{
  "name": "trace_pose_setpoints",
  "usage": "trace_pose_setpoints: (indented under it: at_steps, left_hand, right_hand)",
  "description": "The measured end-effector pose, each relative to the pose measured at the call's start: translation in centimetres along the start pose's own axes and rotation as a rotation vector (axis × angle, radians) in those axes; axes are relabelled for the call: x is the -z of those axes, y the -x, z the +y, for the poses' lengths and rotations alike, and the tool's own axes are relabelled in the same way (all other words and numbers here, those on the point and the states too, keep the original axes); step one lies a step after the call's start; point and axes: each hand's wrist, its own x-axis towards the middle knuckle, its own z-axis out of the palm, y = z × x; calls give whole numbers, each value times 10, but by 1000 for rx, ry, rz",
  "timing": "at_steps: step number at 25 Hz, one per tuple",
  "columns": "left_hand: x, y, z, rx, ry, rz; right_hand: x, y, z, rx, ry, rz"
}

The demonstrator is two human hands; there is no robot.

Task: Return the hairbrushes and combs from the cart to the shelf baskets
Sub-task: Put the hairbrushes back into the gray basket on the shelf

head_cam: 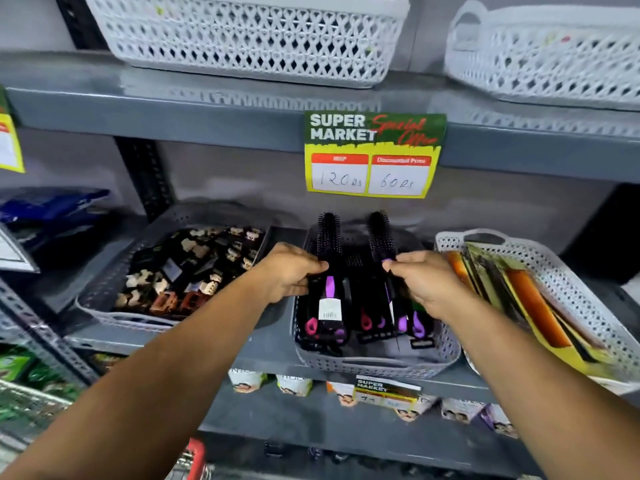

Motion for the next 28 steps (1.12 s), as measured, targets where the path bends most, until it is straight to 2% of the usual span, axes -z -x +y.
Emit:
trace_pose_setpoints:
  at_steps: [5, 7, 10, 16, 20, 24, 28]
  left_hand:
    - [-26, -13, -6, 17, -178, 79]
    - [-34, -17, -13, 45, -269, 100]
    - [-42, -18, -23, 64, -411, 119]
    - [-52, -6, -20, -43, -795, 212]
    - [-54, 10, -18, -115, -899, 242]
    - [-36, 32, -26, -221, -908, 372]
    - [14, 73, -57, -366, -923, 625]
  right_hand:
    - [0, -4, 20, 68, 518, 103]
    - [-4, 0, 24, 87, 650, 135]
    - [-9, 8, 32, 88, 766, 179]
    - [-14, 11, 45, 109, 828, 189]
    - [-11, 14, 42, 148, 844, 195]
    - [-33, 29, 26, 498, 869, 231]
    - [-92, 66, 7, 880, 695, 23]
